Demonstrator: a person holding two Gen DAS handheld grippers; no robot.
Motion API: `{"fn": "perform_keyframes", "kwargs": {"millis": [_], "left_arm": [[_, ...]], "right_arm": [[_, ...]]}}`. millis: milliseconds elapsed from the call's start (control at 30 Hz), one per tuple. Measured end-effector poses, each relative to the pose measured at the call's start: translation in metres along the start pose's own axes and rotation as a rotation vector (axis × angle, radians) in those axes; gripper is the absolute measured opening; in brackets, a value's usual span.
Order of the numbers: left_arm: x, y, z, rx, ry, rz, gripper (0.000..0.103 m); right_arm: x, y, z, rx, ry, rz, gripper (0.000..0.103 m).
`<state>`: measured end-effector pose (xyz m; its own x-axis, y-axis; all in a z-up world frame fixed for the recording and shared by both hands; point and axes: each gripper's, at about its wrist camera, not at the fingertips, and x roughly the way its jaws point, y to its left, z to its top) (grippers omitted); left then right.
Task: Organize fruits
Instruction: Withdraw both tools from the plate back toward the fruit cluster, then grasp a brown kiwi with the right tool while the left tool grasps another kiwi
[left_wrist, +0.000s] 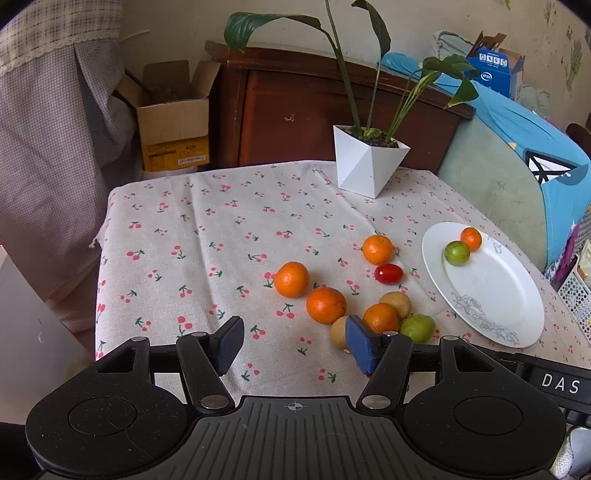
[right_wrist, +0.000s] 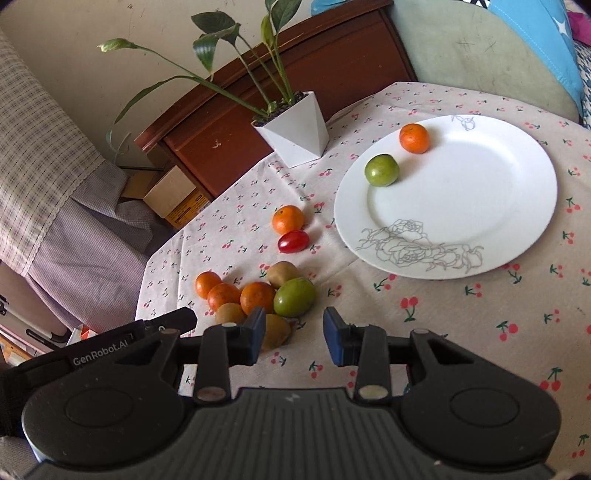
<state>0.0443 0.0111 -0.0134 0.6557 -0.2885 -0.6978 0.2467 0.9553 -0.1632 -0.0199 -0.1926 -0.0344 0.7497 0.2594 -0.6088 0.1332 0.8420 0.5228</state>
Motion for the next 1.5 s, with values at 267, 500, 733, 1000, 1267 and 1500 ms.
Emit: {"fn": "perform_keyframes", "kwargs": {"millis": [267,500,733,1000,1267,1500], "left_arm": [[0.002,0.008,-0.004,-0.012,0.003,0.000,0.058],[0.004,0.007,-0.007,-0.010,-0.002,-0.032,0.055],[0.009,0.002,-0.010,-0.003,0.001,-0.060,0.051],[0.016,-0.004,-0.010,-0.020,0.013,-0.087,0.049],[0.028,-0.019,-0.012,-0.004,0.026,-0.104,0.044],[0.032,-0.018,-0.011,-0.031,0.026,-0.116,0.035]], "right_arm": [[0.017,0.007,-0.008,-0.027,0.030,-0.008,0.036],[0.025,0.014,-0.012,-0.064,0.016,-0.007,0.036],[0.025,0.014,-0.014,-0.070,0.011,0.007,0.027],[0.011,0.004,-0.008,-0.046,-0.006,-0.036,0.027],[0.009,-0.007,-0.007,-0.009,-0.009,-0.069,0.027],[0.010,-0.007,-0.008,-0.008,-0.008,-0.066,0.028]]}}
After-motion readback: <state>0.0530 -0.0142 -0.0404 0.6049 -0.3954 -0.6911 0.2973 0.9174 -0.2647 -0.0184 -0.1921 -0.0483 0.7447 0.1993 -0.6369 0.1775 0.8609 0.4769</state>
